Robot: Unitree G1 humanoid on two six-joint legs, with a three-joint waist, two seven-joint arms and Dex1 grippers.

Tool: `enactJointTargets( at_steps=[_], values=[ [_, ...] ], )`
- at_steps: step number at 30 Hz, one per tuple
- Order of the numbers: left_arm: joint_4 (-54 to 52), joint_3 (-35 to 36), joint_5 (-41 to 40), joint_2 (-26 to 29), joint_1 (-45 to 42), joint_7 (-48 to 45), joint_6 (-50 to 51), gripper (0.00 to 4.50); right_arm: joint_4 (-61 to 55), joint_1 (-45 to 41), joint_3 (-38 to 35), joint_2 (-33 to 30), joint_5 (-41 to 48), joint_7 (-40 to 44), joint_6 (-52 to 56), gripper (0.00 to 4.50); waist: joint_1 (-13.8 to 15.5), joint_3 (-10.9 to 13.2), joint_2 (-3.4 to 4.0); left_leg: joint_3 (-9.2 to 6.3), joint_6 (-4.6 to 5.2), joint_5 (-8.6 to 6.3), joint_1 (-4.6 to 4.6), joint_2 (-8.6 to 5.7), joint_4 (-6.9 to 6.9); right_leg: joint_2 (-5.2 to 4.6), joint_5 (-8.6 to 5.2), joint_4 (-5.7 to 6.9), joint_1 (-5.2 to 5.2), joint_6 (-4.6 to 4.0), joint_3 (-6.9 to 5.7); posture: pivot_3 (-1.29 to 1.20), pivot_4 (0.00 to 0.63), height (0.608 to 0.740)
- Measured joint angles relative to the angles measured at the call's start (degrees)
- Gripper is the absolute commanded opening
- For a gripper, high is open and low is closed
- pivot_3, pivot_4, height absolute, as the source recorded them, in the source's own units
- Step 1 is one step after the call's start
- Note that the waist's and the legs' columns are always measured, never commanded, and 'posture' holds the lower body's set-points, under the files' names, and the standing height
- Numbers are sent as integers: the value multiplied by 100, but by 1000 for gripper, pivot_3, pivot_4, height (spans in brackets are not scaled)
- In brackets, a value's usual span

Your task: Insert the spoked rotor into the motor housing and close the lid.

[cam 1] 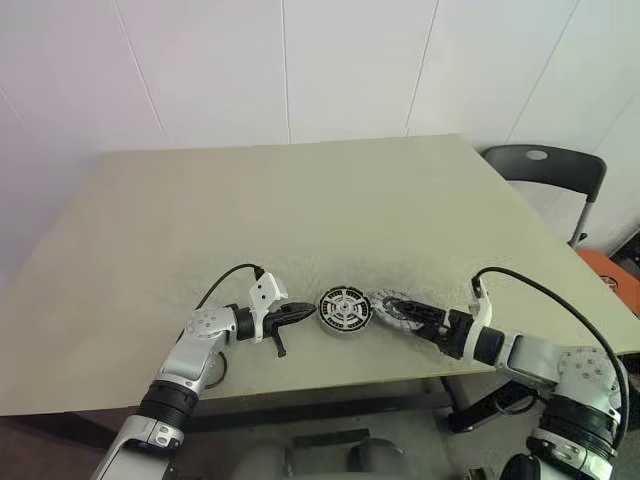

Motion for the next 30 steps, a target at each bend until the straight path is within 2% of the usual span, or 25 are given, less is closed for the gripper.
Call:
enactJointTargets(
  at_steps=[5,11,19,25,30],
  values=[
    [-3,48,-1,101,4,34,-1,0,0,-359,171,109,-186,-159,-94,2011,-56,8,19,2,0,0,-18,0,-14,10,2,1,-25,1,3,0,0,740],
    [-5,126,-2,153,29,95,-2,0,-113,-718,840,-314,-435,87,-619,142,-17,8,19,2,34,-19,-22,0,-20,24,16,-1,-26,17,6,0,0,740],
    [-37,127,0,160,41,119,-2,0,-949,-565,2157,-985,-924,808,-1615,155,-28,9,20,6,34,-20,-19,0,-15,24,-7,-2,-25,17,12,0,0,740],
    [-39,126,3,163,41,129,-2,0,-1561,-341,3243,-1509,-1711,1391,-2833,155,-26,10,18,7,34,-20,-19,0,-15,23,-5,-4,-26,14,12,0,0,740],
    [-35,120,33,163,40,133,-6,0,-1606,-295,3814,-1696,-2429,1610,-3688,155,-22,10,18,7,34,-20,-19,0,-11,23,-3,-3,-26,9,12,0,0,740]
  ],
)
